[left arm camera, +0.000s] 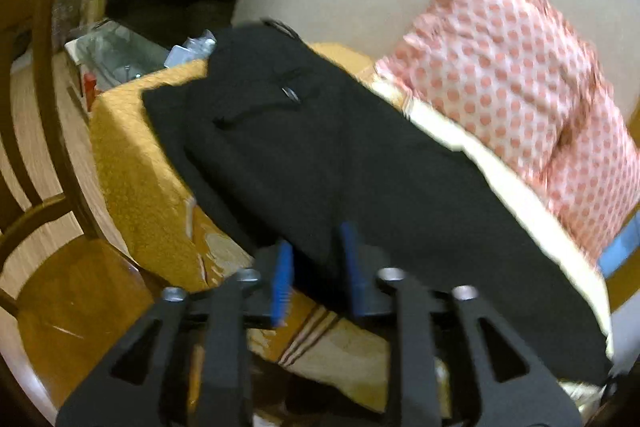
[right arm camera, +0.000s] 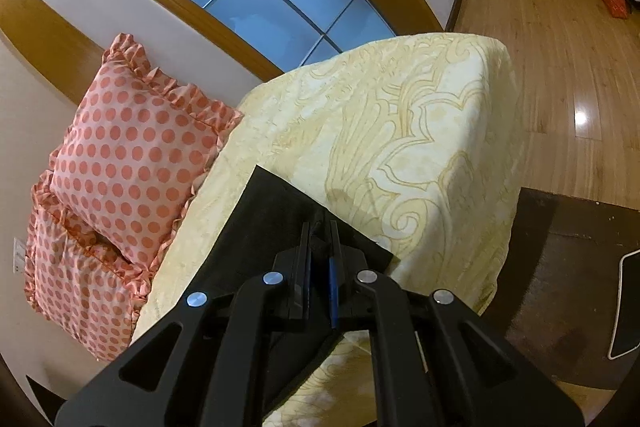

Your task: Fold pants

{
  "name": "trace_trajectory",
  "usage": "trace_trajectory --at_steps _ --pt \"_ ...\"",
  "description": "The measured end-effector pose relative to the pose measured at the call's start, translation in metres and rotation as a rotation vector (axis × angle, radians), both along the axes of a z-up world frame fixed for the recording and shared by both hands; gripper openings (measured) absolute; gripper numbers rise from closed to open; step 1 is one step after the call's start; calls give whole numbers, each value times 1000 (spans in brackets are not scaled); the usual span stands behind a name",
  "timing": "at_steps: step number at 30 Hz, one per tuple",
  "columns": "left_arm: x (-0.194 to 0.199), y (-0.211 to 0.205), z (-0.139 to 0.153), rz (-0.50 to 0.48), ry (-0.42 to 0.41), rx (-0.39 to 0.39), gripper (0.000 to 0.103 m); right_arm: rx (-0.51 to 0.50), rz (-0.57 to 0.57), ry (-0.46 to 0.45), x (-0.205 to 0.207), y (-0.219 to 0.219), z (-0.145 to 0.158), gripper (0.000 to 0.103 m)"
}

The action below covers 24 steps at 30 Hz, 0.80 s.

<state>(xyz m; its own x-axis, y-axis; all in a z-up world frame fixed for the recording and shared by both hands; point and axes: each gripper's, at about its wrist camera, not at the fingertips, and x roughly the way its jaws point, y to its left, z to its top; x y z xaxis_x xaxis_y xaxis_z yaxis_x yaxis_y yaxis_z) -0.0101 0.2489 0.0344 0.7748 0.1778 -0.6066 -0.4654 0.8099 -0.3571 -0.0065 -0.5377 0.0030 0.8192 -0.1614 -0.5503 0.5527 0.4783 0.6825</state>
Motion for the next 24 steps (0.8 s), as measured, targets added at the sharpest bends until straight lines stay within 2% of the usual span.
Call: trace_trajectory --at_steps 1,3,5,8,11,13,14,15,16,19,20,22,23,24 --pt "-4 6 4 31 -24 -1 59 -2 1 0 0 0 0 7" --pt "-8 23 10 74 -58 -28 61 -5 2 3 1 0 0 7" --pt "-5 38 12 81 -66 -65 61 -7 0 6 1 0 -1 7" --pt "10 64 7 89 -32 -137 60 -7 -4 8 1 2 -2 7" --pt "17 78 -1 84 -21 -229 52 -9 -4 8 0 3 -2 7" --pt "19 78 -1 82 -18 -238 46 -6 -3 8 1 2 -2 7" --pt "21 77 0 80 -13 -221 42 -6 -3 8 1 2 -2 7" --pt "22 76 2 78 -8 -203 31 -8 -2 9 1 2 -2 7" --pt "24 74 6 73 -2 -170 25 -9 -1 10 1 3 -2 7" --pt "21 69 22 70 -30 -101 19 -11 7 12 2 5 -2 7" --pt "19 63 30 77 -43 -53 19 -13 9 13 3 5 -2 7" --pt "17 41 43 97 -31 142 20 -16 11 13 2 6 -2 7" --pt "20 30 40 109 26 240 20 -17 11 13 2 6 -3 7" --pt "23 27 34 116 72 270 22 -17 12 12 2 6 -3 7"
